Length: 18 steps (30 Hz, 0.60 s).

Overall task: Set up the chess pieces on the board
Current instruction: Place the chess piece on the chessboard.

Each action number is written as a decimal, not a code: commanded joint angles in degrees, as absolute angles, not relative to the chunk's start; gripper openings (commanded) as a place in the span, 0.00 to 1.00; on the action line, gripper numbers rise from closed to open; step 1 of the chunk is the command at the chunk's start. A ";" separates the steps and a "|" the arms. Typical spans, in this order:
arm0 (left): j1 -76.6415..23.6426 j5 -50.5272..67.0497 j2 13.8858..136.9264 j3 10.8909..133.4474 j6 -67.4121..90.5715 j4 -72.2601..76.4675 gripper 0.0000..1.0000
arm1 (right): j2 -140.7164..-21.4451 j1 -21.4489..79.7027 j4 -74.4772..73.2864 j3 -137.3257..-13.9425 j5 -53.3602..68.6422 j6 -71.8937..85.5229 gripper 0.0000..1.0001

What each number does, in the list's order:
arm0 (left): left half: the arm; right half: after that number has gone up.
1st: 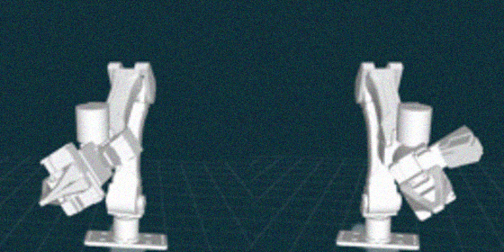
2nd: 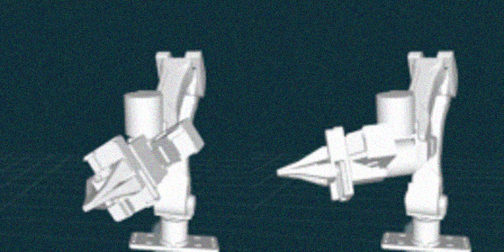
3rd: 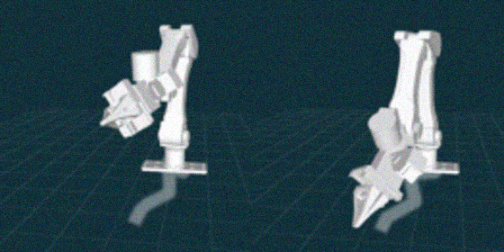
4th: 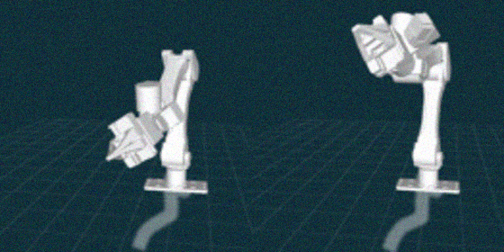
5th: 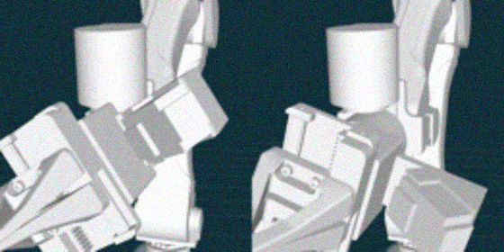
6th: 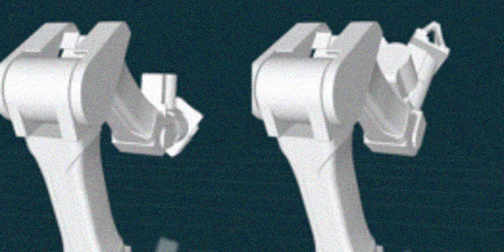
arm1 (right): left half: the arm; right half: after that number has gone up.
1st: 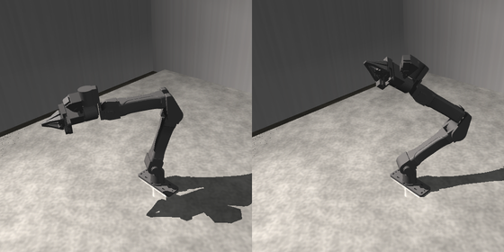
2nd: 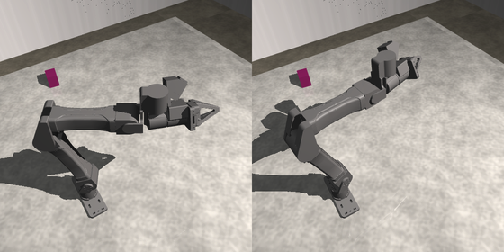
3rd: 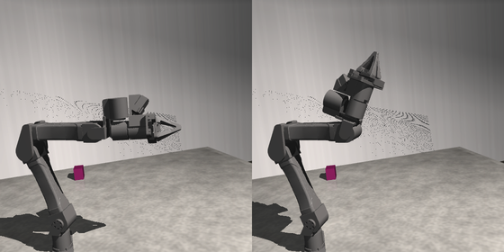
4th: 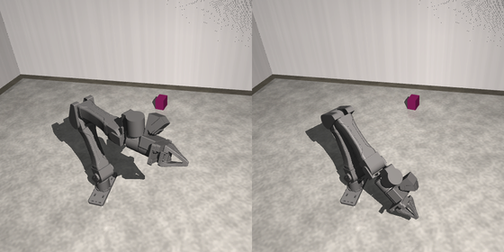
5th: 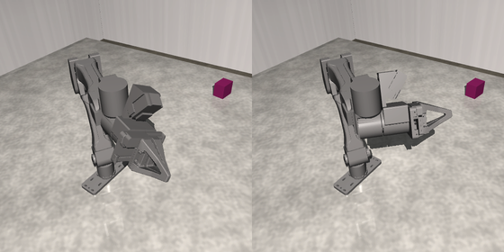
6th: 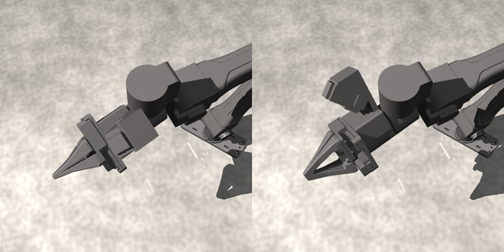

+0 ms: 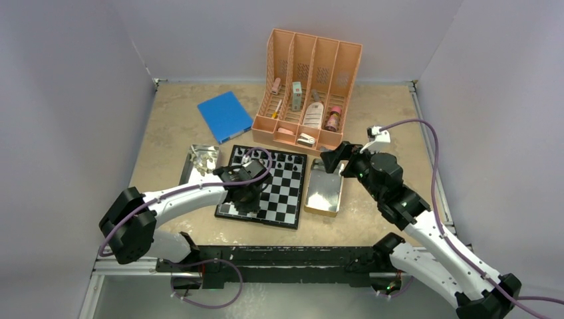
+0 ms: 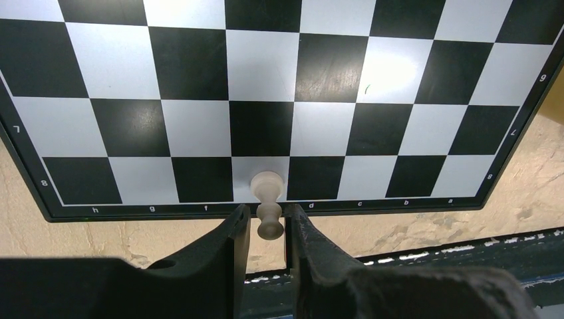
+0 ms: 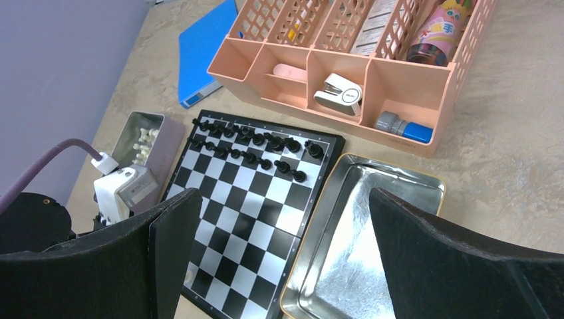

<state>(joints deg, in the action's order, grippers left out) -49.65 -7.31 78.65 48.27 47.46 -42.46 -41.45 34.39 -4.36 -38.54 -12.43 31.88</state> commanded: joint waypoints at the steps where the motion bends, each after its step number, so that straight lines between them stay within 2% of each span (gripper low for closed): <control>1: -49.92 -7.83 78.40 49.53 47.76 -42.25 0.25 | -41.61 34.54 -1.82 -39.39 -12.22 31.14 0.99; 12: -49.92 -8.36 77.34 53.57 46.98 -42.91 0.45 | -42.29 34.54 -1.29 -39.79 -11.11 31.16 0.99; 18: -49.84 -11.02 74.21 58.34 44.81 -43.85 0.48 | -41.74 34.54 -1.23 -40.18 -10.45 31.07 0.99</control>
<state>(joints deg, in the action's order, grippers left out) -49.65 -8.19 77.87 53.54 46.94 -43.53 -42.48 34.39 -3.86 -38.54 -10.96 31.88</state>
